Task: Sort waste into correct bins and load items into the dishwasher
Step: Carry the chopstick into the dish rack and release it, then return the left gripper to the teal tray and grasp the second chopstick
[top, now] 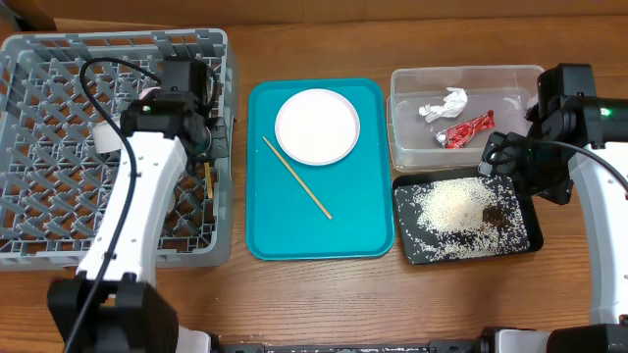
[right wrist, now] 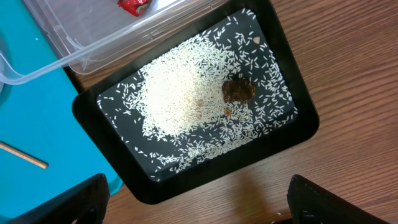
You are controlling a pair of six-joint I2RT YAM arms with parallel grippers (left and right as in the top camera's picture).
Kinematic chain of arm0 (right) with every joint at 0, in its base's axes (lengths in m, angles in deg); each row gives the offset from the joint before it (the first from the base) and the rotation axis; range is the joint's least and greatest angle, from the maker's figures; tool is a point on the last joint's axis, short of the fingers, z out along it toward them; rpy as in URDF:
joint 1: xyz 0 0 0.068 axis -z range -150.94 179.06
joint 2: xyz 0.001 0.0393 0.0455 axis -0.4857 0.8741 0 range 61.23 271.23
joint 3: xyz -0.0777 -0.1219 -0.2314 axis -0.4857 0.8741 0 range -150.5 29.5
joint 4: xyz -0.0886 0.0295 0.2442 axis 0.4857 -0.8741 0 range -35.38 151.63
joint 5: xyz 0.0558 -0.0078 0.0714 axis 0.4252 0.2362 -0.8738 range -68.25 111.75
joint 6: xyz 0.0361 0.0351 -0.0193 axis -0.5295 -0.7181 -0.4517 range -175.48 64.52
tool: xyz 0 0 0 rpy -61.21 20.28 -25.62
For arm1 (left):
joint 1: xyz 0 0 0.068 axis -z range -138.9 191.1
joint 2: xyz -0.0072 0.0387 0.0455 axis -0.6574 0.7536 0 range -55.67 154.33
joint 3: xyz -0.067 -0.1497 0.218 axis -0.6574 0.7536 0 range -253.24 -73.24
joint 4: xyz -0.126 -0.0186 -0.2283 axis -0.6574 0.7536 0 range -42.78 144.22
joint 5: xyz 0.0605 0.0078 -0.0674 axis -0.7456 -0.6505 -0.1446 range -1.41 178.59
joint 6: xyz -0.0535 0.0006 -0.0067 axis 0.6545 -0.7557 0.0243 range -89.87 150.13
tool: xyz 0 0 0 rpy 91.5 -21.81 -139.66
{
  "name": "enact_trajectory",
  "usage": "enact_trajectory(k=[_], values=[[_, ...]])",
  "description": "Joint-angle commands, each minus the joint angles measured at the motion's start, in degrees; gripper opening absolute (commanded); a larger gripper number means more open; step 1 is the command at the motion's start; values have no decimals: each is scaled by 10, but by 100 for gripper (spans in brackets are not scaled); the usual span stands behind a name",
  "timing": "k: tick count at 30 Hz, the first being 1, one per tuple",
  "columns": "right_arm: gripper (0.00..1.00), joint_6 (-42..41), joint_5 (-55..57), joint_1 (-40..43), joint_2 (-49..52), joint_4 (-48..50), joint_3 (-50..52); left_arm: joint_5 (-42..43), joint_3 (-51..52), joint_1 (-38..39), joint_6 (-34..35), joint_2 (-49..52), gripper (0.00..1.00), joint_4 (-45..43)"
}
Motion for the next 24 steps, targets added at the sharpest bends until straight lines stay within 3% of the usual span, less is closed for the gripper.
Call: enact_trajectory(k=[1, 4, 5, 6, 11, 14, 20, 24], values=[[93, -1, 0, 2, -4, 2, -12, 26, 0, -11, -62, 36, 7, -5], [93, -1, 0, 2, -4, 2, -12, 26, 0, -15, -62, 46, 17, -9], [93, -1, 0, 2, -4, 2, -12, 26, -2, -15, -61, 45, 47, -7], [93, -1, 0, 2, -4, 2, -12, 28, -4, -15, -56, 43, 54, -4], [93, -1, 0, 2, -4, 2, -12, 134, -21, 0, -11, 23, 59, 25], [93, -1, 0, 2, -4, 3, -12, 191, -21, 28, 63, 16, 61, 36], [93, -1, 0, 2, -4, 3, -12, 131, 18, 132, 194, 31, 71, -2], [93, -1, 0, 2, -4, 2, -12, 96, 55, 197, 258, 58, 71, -45]])
